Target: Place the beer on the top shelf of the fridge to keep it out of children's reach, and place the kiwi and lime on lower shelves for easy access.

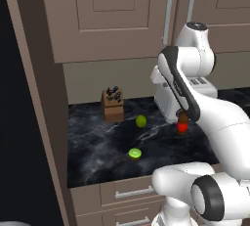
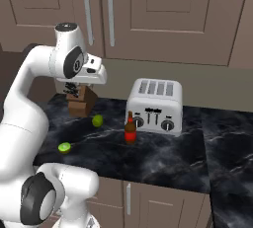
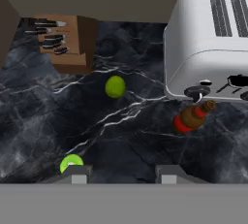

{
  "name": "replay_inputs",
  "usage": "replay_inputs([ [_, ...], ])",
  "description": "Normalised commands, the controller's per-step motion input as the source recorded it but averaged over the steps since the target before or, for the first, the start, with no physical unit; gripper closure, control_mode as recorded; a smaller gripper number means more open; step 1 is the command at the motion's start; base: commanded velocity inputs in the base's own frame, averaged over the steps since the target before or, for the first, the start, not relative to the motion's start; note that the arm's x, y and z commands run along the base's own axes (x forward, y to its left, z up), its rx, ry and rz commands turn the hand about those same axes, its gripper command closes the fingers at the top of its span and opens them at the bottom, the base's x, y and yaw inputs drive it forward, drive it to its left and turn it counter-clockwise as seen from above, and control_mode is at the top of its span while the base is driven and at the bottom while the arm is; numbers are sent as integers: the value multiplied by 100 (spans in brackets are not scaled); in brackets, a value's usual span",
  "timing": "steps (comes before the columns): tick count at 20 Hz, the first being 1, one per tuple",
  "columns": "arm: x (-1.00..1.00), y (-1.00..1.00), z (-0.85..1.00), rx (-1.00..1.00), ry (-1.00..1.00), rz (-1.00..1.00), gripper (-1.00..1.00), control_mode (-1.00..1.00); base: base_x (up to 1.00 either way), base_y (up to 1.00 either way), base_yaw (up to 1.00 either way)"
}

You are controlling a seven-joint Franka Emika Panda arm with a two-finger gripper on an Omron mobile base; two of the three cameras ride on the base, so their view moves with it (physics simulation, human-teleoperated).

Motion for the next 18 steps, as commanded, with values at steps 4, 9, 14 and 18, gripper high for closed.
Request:
replay_inputs([
  [4,-19,0,-9,0,-1,0,-100,-100,0,0,0],
  [9,-62,-5,-48,0,-14,-6,-100,-100,0,0,0],
  [14,-41,-22,-54,0,-17,-10,-100,-100,0,0,0],
  [18,-26,-37,-39,4,-15,-9,-100,-100,0,0,0],
])
